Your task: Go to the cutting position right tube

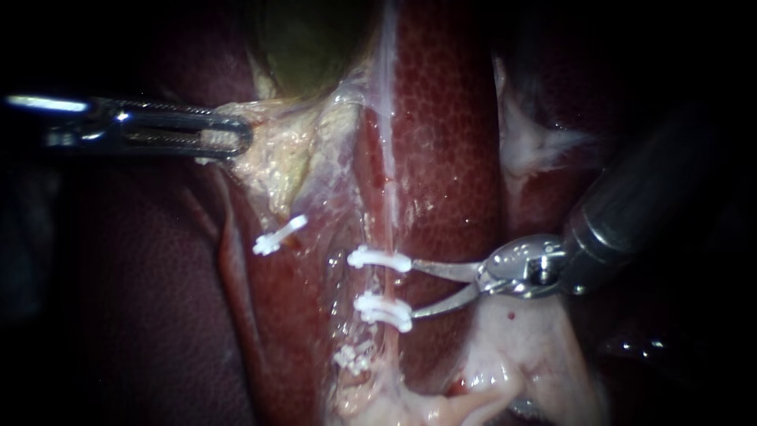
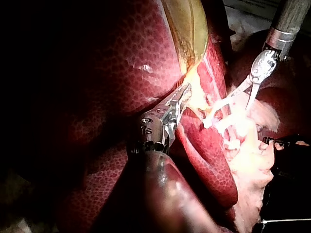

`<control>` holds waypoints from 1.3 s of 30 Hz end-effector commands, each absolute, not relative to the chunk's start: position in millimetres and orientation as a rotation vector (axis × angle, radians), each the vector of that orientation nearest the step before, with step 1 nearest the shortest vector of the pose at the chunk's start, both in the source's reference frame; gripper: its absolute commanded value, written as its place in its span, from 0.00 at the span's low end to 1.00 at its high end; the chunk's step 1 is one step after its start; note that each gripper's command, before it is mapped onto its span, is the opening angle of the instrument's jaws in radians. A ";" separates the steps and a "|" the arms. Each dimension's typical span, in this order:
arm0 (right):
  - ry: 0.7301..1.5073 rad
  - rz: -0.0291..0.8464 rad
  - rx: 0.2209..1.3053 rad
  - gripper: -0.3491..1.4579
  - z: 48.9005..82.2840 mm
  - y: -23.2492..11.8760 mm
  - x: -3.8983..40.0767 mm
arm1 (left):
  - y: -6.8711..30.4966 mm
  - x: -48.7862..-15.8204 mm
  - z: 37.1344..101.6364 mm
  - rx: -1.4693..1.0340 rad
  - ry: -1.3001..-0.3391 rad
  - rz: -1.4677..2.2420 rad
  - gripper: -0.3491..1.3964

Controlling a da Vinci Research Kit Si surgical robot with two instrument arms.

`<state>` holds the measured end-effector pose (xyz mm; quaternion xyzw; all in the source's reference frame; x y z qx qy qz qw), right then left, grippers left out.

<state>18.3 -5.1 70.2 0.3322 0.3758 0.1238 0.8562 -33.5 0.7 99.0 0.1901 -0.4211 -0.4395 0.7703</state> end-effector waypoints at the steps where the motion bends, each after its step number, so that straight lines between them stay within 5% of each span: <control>1: 0.790 0.257 0.699 0.87 70.5 -5.4 18.7 | 0.6 -33.5 99.0 0.412 -0.913 -0.953 0.00; 23: 0.786 0.266 0.690 0.90 73.3 -5.6 22.3 | 0.5 -33.6 98.9 0.410 -0.913 -0.955 0.00; 39: 0.870 0.311 0.750 0.89 74.0 -4.9 24.3 | 0.4 -33.7 98.8 0.409 -0.912 -0.956 0.00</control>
